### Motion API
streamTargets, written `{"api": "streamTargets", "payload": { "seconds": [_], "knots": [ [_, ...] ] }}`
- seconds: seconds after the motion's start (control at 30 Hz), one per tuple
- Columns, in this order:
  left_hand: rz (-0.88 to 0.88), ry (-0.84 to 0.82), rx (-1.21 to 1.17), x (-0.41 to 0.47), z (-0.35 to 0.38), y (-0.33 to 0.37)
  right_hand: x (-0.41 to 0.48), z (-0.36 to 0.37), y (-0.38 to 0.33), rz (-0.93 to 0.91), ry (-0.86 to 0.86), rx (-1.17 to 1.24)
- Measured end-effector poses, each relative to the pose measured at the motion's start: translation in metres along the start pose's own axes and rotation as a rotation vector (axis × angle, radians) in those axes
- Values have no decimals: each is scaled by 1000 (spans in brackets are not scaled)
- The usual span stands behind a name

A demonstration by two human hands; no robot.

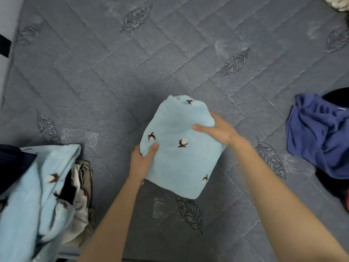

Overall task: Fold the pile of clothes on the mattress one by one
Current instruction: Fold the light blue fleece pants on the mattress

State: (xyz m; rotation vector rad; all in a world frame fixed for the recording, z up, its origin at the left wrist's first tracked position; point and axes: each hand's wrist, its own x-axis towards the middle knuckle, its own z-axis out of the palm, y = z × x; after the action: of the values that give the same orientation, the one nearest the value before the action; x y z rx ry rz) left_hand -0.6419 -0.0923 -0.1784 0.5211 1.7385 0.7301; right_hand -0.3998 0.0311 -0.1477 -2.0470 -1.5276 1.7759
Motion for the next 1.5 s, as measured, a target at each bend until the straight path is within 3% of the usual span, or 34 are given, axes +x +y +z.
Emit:
{"api": "streamTargets", "payload": {
  "seconds": [0.1,0.3,0.4,0.5,0.57,0.63,0.7,0.83,0.93,1.03,1.17,1.33,1.5],
  "knots": [
    [-30,-8,-21,3,-2,23,-22,-3,10,-16,-107,175],
    [261,-151,409,3,24,56,-77,2,57,36,-257,464],
    [396,-95,581,9,36,52,-82,9,83,106,-243,473],
    [344,44,661,8,37,37,-80,16,97,141,-117,470],
    [246,157,532,1,31,28,-78,19,99,145,42,497],
    [98,172,205,-13,25,18,-75,22,103,87,74,554],
    [-80,85,-30,-31,21,2,-75,27,103,72,46,610],
    [-208,-273,-178,-54,15,-41,-68,35,107,96,9,689],
    [-301,-346,-306,-56,11,-38,-64,40,110,120,-67,719],
    [-269,-378,-288,-57,11,-26,-67,43,106,90,-131,762],
    [-229,-292,-322,-71,9,-6,-83,38,81,-26,-170,783],
    [-111,-204,-376,-111,-3,31,-124,18,28,-94,-161,776],
    [-32,-226,-454,-170,-25,74,-189,2,-21,-132,-156,788]
  ]
}}
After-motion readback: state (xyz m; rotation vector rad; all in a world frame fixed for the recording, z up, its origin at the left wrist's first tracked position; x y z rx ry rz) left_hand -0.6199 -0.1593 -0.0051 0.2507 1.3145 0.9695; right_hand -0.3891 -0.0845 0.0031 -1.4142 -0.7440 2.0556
